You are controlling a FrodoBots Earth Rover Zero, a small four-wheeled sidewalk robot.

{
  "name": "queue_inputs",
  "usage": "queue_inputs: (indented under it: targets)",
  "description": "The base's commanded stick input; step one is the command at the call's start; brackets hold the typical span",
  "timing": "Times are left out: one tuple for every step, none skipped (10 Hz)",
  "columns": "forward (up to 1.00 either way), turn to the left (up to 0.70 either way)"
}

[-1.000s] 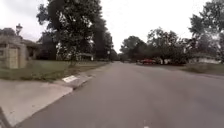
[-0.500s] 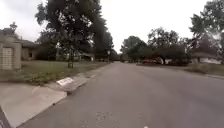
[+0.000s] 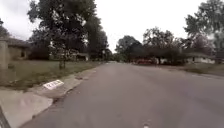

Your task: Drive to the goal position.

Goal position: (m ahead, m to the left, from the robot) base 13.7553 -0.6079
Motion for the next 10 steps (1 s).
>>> queue_inputs:
  targets:
    - [0.70,0.00]
    - [0.70,0.00]
    - [0.70,0.00]
    - [0.70,0.00]
    - [0.70,0.00]
    - [0.70,0.00]
    - [0.70,0.00]
    - [0.70,0.00]
    - [0.70,0.00]
    - [0.70,0.00]
